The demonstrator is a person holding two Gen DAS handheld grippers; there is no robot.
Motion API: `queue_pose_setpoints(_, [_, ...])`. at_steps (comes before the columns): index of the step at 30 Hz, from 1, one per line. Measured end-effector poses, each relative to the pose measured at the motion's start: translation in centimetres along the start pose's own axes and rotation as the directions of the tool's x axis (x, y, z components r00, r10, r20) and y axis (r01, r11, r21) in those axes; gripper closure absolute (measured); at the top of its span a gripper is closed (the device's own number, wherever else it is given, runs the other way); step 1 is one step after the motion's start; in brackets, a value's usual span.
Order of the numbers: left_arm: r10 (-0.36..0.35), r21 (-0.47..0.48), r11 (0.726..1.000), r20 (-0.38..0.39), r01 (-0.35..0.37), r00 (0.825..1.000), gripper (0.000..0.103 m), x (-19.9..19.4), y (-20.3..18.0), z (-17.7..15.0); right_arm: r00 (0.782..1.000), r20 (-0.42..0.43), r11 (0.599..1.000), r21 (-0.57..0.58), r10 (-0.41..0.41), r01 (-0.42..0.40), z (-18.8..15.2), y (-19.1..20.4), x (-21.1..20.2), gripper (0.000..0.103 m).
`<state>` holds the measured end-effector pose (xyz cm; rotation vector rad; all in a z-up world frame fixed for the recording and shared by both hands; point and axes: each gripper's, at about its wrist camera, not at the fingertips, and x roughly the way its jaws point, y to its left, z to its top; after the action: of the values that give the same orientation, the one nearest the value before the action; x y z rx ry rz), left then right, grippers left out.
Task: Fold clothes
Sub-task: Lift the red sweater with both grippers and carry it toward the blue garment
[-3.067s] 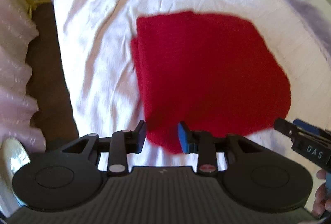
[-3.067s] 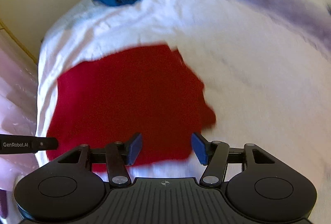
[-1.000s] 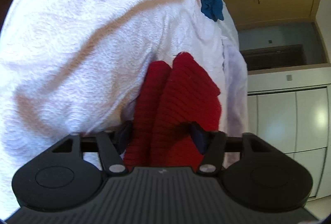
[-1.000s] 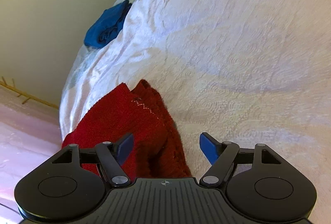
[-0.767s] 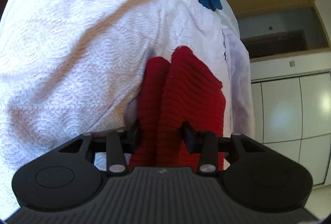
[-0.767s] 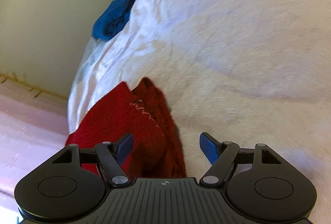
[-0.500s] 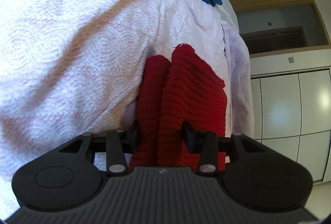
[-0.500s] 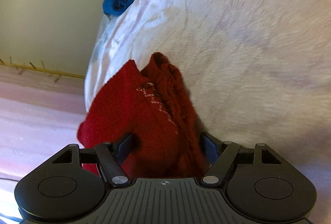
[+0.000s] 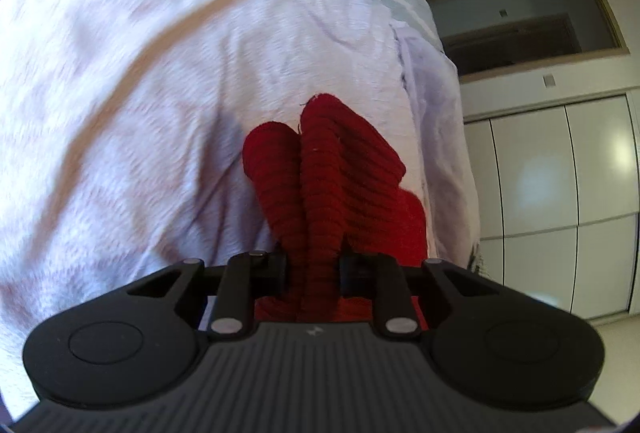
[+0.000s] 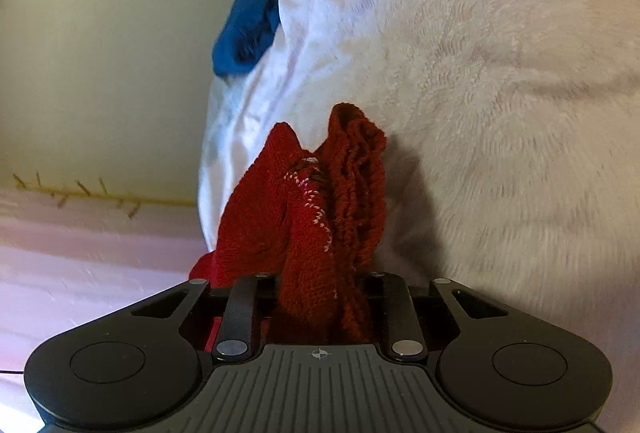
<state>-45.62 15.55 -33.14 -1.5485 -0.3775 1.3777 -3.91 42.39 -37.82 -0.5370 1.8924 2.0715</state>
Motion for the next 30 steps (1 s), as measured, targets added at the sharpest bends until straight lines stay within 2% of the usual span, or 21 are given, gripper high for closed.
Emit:
queue_pose_setpoints(4, [-0.006, 0.048, 0.999, -0.073, 0.01, 0.997, 0.086, -1.9, -2.0, 2.6, 0.998, 0.069, 0.996, 0.084, 0.01, -0.016, -2.6, 2.7, -1.4, 0.082])
queue_pose_setpoints(7, [-0.018, 0.084, 0.996, -0.135, 0.029, 0.991, 0.086, -3.0, -3.0, 5.4, 0.987, 0.16, 0.987, 0.159, 0.011, -0.037, -4.8, 4.7, -1.6, 0.082])
queue_pose_setpoints(11, [-0.038, 0.117, 0.991, -0.241, 0.068, 0.97, 0.086, -3.2, -4.0, 11.7, 0.96, 0.281, 0.97, 0.234, -0.007, -0.061, -7.1, 8.3, -0.3, 0.082])
queue_pose_setpoints(13, [-0.032, 0.165, 0.983, -0.286, 0.082, 0.958, 0.086, -3.4, -5.2, 15.3, 0.941, 0.338, 0.956, 0.279, -0.01, -0.09, -8.0, 10.3, 0.7, 0.082])
queue_pose_setpoints(16, [-0.03, 0.225, 0.969, -0.32, 0.107, 0.947, 0.086, -4.1, -7.3, 19.5, 0.916, 0.401, 0.942, 0.311, -0.01, -0.126, -8.3, 13.3, 2.6, 0.082])
queue_pose_setpoints(20, [-0.045, 0.262, 0.956, -0.312, 0.131, 0.949, 0.086, -5.6, -9.8, 24.0, 0.888, 0.459, 0.934, 0.306, 0.026, -0.186, -7.6, 16.5, 3.7, 0.082])
queue_pose_setpoints(24, [-0.071, 0.282, 0.948, -0.263, 0.147, 0.962, 0.086, -7.0, -11.9, 26.2, 0.868, 0.491, 0.933, 0.275, 0.071, -0.232, -5.9, 19.6, 4.9, 0.082])
queue_pose_setpoints(27, [-0.091, 0.292, 0.944, -0.225, 0.156, 0.97, 0.086, -7.7, -12.8, 27.3, 0.865, 0.489, 0.936, 0.24, 0.11, -0.255, -4.0, 20.6, 5.5, 0.082])
queue_pose_setpoints(30, [-0.09, 0.273, 0.95, -0.227, 0.152, 0.97, 0.086, -7.5, -13.2, 29.1, 0.867, 0.485, 0.941, 0.228, 0.113, -0.25, -2.8, 22.1, 5.8, 0.082])
